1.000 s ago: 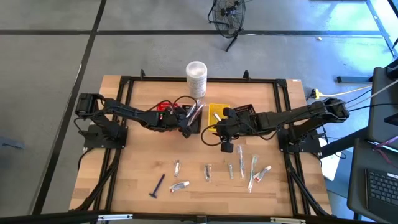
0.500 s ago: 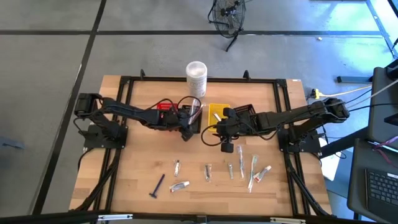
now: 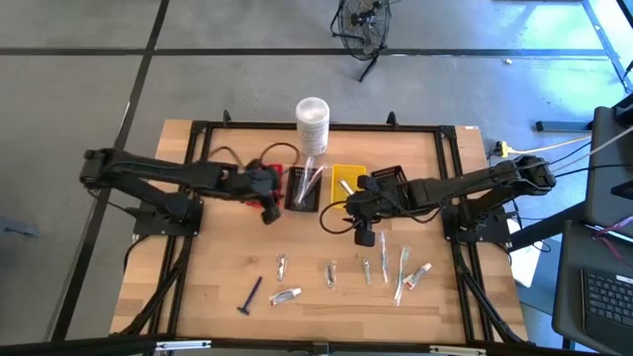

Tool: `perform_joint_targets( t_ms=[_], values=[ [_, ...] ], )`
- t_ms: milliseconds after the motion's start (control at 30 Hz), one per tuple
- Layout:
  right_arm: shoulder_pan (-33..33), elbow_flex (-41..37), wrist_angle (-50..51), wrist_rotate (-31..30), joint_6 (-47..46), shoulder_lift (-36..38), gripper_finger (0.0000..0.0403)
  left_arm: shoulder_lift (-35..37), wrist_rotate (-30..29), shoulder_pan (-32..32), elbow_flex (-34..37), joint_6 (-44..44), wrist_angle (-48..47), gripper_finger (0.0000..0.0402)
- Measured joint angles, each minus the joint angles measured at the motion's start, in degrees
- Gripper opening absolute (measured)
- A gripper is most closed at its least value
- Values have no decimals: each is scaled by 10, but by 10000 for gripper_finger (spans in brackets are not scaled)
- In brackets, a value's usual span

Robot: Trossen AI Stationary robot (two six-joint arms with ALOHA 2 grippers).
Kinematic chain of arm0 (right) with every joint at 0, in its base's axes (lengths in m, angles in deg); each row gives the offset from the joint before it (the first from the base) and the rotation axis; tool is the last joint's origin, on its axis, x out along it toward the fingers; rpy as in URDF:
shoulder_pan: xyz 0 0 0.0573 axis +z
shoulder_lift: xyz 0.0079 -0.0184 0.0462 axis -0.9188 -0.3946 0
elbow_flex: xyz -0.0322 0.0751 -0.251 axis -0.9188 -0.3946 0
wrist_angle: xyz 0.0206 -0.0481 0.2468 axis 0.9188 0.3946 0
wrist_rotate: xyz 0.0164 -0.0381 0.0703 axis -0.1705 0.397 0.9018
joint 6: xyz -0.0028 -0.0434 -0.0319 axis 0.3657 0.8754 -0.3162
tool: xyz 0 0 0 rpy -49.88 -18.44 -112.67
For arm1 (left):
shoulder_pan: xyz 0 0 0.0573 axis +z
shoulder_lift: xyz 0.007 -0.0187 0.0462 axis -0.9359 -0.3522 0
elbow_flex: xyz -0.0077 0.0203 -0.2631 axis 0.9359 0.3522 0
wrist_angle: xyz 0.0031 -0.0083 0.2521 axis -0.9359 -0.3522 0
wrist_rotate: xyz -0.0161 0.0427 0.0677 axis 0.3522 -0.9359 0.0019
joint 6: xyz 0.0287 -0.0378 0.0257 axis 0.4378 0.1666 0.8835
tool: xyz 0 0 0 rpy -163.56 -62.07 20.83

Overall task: Pick & Place Travel size toiletries
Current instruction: Put the nail cutter into the yellow basket

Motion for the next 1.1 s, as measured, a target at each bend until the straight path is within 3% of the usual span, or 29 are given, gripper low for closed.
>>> perform_joint_targets(
  t_ms=[233, 400, 533, 767, 1100],
  values=[
    [3, 0, 1, 19, -44, -13, 229, 127, 12, -34, 91, 60, 41, 128],
    [12, 0, 3, 47, -132, -54, 254, 160, 38, -57, 169, 63, 136, 127],
    [30, 0, 13, 100, -212, -71, 251, 161, 44, -63, 194, 63, 173, 127],
    [72, 0, 59, 173, -446, -89, 222, 152, 43, -63, 195, 54, 181, 127],
    [146, 0, 106, 195, -667, -141, 213, 152, 42, -63, 195, 53, 183, 127]
  ],
)
